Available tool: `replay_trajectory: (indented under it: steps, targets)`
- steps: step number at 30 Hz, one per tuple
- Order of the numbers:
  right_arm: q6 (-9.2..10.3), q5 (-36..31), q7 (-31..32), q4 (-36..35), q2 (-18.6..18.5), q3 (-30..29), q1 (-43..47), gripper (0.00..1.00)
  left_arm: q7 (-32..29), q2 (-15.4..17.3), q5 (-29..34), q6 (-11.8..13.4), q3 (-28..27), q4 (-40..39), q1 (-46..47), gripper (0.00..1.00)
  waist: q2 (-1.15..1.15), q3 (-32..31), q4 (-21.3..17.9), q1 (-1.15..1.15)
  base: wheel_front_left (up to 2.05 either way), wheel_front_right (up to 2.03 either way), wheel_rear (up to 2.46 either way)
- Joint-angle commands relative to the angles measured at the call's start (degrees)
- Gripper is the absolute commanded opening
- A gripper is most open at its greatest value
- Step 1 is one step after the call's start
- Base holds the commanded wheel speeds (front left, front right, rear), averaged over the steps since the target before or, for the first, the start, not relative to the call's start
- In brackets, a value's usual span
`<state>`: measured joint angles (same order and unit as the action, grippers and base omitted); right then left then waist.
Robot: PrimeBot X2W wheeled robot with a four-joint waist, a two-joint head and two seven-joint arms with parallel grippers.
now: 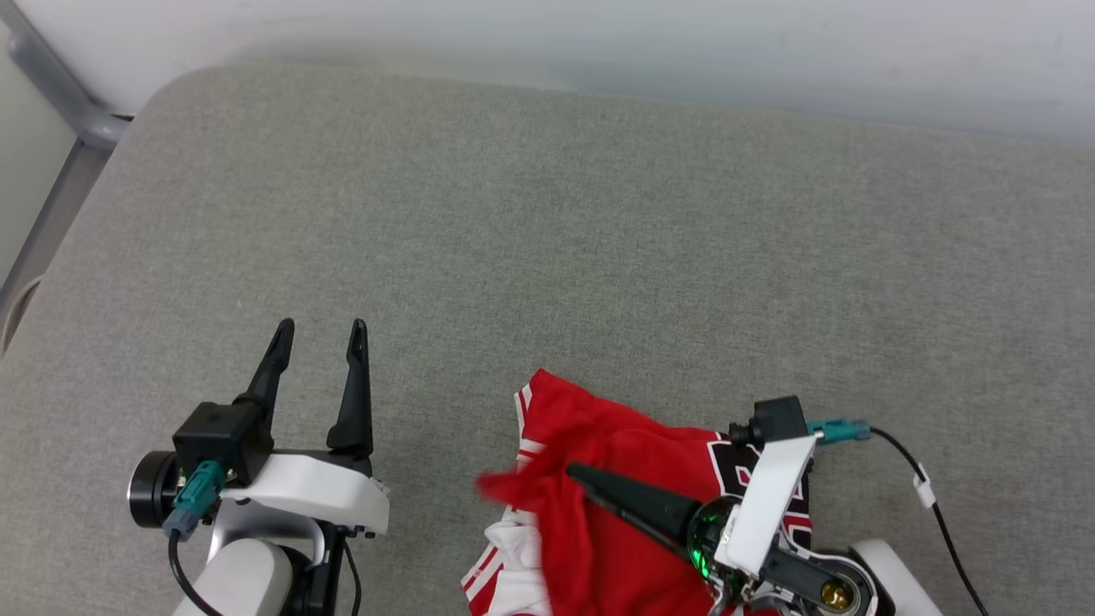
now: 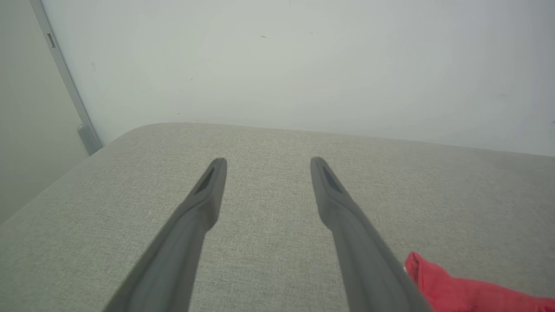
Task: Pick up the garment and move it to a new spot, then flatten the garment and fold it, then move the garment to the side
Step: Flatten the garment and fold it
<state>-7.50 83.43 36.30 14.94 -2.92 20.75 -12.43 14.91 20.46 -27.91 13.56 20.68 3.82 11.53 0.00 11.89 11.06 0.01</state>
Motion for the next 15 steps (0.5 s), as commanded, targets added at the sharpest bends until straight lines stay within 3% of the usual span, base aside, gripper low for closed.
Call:
replay_trajectory:
  steps: [1, 9, 15]
  targets:
    - [0.03, -0.62, -1.06, -1.53, -0.17, 0.03, -0.82, 1.00, 0.39, -0.37, 0.39, -0.44, -0.40, 0.41, -0.68, 1.00, 0.00, -0.83, -0.48, -0.01, 0.00, 0.00, 0.00]
    - [0.03, -9.69, -12.22, -7.83, -4.12, -1.91, -0.72, 1.00, 0.39, -0.47, 1.31, -1.29, -1.58, 1.51, -2.01, 1.00, 0.00, -3.36, -2.37, -0.01, 0.00, 0.00, 0.00]
    - [0.03, -22.93, -24.87, -7.95, -8.49, -9.28, 2.02, 1.00, 0.40, -0.22, 1.60, -1.56, -1.97, 2.51, -3.38, 1.00, 0.00, -5.53, -5.02, -0.01, 0.00, 0.00, 0.00]
